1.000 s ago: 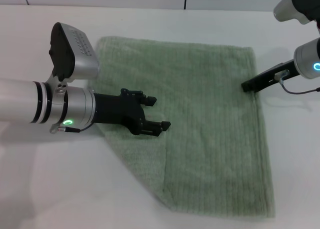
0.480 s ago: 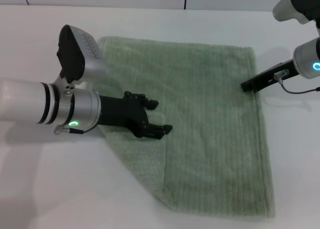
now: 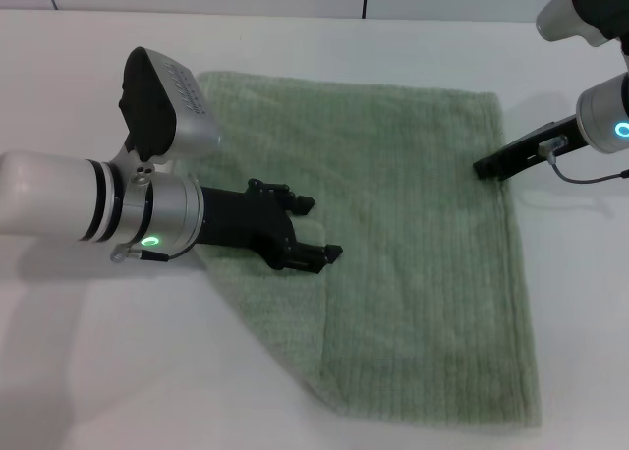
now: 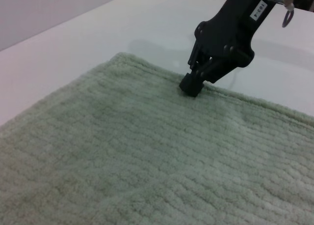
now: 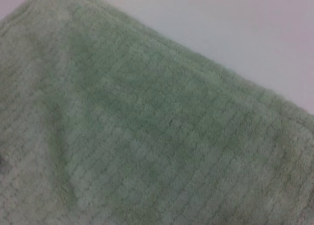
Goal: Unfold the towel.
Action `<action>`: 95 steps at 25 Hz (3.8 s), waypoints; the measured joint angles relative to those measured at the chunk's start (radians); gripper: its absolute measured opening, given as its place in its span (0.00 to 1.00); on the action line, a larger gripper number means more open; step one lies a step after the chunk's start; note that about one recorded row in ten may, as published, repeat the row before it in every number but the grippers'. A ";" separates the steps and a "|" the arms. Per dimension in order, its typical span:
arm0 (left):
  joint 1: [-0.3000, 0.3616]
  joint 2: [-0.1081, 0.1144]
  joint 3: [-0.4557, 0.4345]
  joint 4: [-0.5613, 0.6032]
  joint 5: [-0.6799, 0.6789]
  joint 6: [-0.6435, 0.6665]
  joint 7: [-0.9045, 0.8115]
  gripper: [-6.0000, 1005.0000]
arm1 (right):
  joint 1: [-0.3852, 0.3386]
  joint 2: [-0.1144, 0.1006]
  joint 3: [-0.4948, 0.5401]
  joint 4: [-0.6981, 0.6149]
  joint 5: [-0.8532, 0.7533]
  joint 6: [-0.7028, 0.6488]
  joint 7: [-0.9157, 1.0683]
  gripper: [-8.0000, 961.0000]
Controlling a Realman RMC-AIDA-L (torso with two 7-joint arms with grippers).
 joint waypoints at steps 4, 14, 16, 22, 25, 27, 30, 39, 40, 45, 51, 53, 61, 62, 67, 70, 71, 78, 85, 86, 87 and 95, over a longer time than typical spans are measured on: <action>-0.002 0.000 0.009 0.000 0.003 0.005 -0.001 0.75 | 0.000 -0.001 0.000 0.000 0.000 0.000 0.000 0.02; -0.006 0.004 0.019 0.000 0.026 0.009 -0.050 0.62 | -0.001 -0.001 -0.001 0.000 0.000 -0.001 -0.002 0.02; -0.007 0.004 0.019 0.000 0.029 0.009 -0.052 0.51 | -0.001 -0.001 -0.002 0.000 0.000 0.000 -0.002 0.02; -0.009 0.005 0.020 0.006 0.032 0.014 -0.068 0.24 | 0.000 -0.001 -0.003 0.000 0.000 0.001 -0.003 0.02; -0.010 0.009 0.014 0.010 0.032 0.039 -0.079 0.13 | 0.001 -0.001 -0.003 0.000 0.000 0.002 -0.003 0.02; -0.011 0.009 0.012 0.010 0.032 0.049 -0.079 0.12 | 0.000 -0.001 -0.003 0.000 0.000 0.002 -0.003 0.02; -0.011 0.011 0.007 0.011 0.032 0.086 -0.079 0.10 | -0.002 -0.001 -0.003 0.000 0.000 0.003 -0.003 0.02; 0.000 0.029 -0.187 0.035 0.081 0.326 -0.080 0.08 | -0.004 -0.001 -0.003 0.000 0.000 0.002 -0.003 0.02; 0.000 0.031 -0.219 0.037 0.093 0.356 -0.080 0.08 | -0.004 -0.002 -0.003 0.000 0.000 0.002 -0.003 0.02; 0.001 0.049 -0.335 0.040 0.164 0.484 -0.092 0.08 | -0.002 -0.003 -0.003 0.000 0.000 0.002 -0.003 0.02; -0.004 0.057 -0.408 0.040 0.239 0.557 -0.108 0.08 | -0.001 -0.003 -0.003 0.000 0.000 0.001 -0.003 0.02; -0.005 0.058 -0.422 0.040 0.259 0.572 -0.113 0.08 | -0.001 -0.003 -0.003 0.000 0.000 0.001 -0.003 0.02; -0.003 0.077 -0.468 0.053 0.298 0.648 -0.122 0.10 | -0.002 -0.003 -0.003 0.000 0.000 -0.002 -0.003 0.02; -0.001 0.081 -0.471 0.054 0.303 0.656 -0.128 0.10 | -0.003 -0.003 -0.003 0.000 0.000 -0.002 -0.003 0.02; -0.002 0.084 -0.478 0.055 0.380 0.667 -0.173 0.11 | -0.004 -0.003 -0.003 0.000 0.000 -0.003 -0.003 0.02; -0.011 0.075 -0.479 0.048 0.434 0.667 -0.190 0.12 | -0.004 -0.003 -0.003 0.000 0.000 -0.003 -0.003 0.02; -0.011 0.075 -0.479 0.048 0.434 0.667 -0.190 0.12 | -0.004 -0.003 -0.003 0.000 0.000 -0.003 -0.003 0.02; -0.020 0.074 -0.496 0.045 0.433 0.683 -0.194 0.14 | -0.002 -0.003 -0.003 0.000 0.000 -0.002 -0.004 0.02; -0.013 0.077 -0.511 0.078 0.434 0.690 -0.184 0.36 | -0.003 -0.003 -0.003 0.002 0.000 0.000 -0.004 0.02; -0.011 0.078 -0.519 0.085 0.433 0.691 -0.182 0.40 | -0.003 -0.003 -0.003 0.002 0.000 0.000 -0.004 0.02; -0.009 0.079 -0.533 0.093 0.430 0.691 -0.178 0.43 | -0.003 -0.003 -0.003 0.002 0.000 0.001 -0.004 0.02; -0.008 0.050 -0.761 0.098 0.411 0.631 -0.080 0.64 | -0.002 -0.002 0.001 0.005 0.000 0.005 -0.004 0.02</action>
